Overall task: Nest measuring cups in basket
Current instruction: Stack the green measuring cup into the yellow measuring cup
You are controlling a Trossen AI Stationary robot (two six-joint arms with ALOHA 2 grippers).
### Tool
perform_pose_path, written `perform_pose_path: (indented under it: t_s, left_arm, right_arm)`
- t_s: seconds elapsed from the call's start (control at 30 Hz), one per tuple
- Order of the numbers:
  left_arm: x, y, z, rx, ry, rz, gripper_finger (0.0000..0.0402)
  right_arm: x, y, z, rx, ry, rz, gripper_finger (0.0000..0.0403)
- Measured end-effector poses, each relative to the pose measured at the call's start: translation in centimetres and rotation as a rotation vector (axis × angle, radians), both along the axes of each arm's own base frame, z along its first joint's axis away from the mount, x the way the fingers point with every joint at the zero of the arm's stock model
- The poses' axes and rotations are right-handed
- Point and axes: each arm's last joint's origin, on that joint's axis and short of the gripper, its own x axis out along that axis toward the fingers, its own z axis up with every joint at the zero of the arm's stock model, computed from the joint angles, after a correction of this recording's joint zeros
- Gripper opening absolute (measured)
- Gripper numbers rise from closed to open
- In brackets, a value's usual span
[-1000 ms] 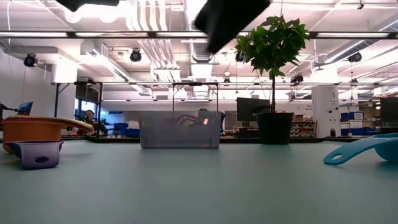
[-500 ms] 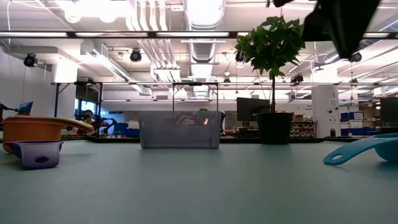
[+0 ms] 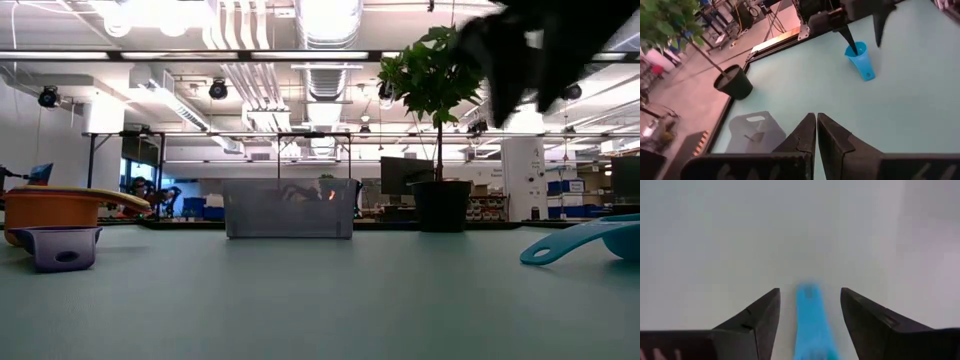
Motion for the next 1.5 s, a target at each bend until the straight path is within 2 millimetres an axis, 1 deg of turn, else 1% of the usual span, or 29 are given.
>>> perform_pose_path:
  t_s: [0.1,0.2,0.3,0.4,0.5,0.53,0.6,0.73,0.83,0.9,0.97,1.07,1.17,1.27,1.37,1.5]
  left_arm:
    - [-0.1,-0.2,0.0,-0.134,-0.032,0.037,0.0]
    - [-0.3,-0.3,-0.4,-0.388,-0.005,0.052,0.0]
    - [-0.5,-0.8,-1.6,-0.653,0.109,0.1,0.0]
    - [-0.6,-1.5,-3.5,-0.786,0.279,0.194,0.0]
    - [0.0,-2.8,-4.1,-0.998,0.459,0.309,0.0]
    - [0.3,-3.2,-4.4,-1.034,0.524,0.347,0.0]
    - [0.7,-4.3,-4.9,-1.045,0.64,0.396,0.0]
    - [1.7,-6.0,-5.0,-1.061,0.761,0.479,0.0001]
    - [1.9,-6.4,-5.0,-1.059,0.856,0.603,0.0016]
    - [1.7,-6.6,-4.7,-1.07,0.879,0.678,0.0034]
    - [1.4,-6.5,-4.6,-1.072,0.852,0.757,0.0059]
    - [1.1,-6.1,-5.0,-1.084,0.742,0.872,0.0102]
    - [0.4,-5.8,-5.9,-1.103,0.669,1.016,0.0144]
    - [-0.4,-6.1,-7.2,-1.1,0.648,1.099,0.0179]
    - [-1.2,-6.8,-8.2,-1.105,0.637,1.137,0.0199]
    - [-1.8,-7.7,-9.0,-1.083,0.638,1.157,0.0199]
  right_arm:
    - [0.9,0.3,0.4,-0.033,-0.117,0.095,0.0198]
    - [1.4,0.4,0.7,-0.119,-0.204,0.195,0.0194]
    - [1.8,0.2,0.7,-0.201,-0.253,0.26,0.0187]
    - [2.0,-0.3,0.8,-0.226,-0.311,0.324,0.0182]
    - [1.9,-1.0,0.9,-0.252,-0.398,0.387,0.0177]
    - [2.0,-1.4,1.0,-0.257,-0.448,0.398,0.0176]
    - [2.1,-2.3,1.2,-0.279,-0.544,0.422,0.0174]
    - [1.5,-4.1,2.5,-0.338,-0.768,0.449,0.0173]
    - [0.4,-5.6,3.7,-0.338,-0.93,0.447,0.0173]
    - [-0.5,-6.6,4.5,-0.326,-1.001,0.456,0.0173]
    - [-1.6,-7.6,5.0,-0.304,-1.036,0.443,0.0173]
    - [-3.2,-8.6,5.7,-0.226,-1.089,0.434,0.0173]
    - [-4.8,-9.1,5.5,-0.203,-1.103,0.442,0.0173]
    - [-6.0,-9.5,5.8,-0.203,-1.13,0.436,0.0172]
    - [-6.8,-9.7,6.4,-0.201,-1.162,0.428,0.0171]
    - [-7.0,-9.8,6.2,-0.199,-1.159,0.429,0.0171]
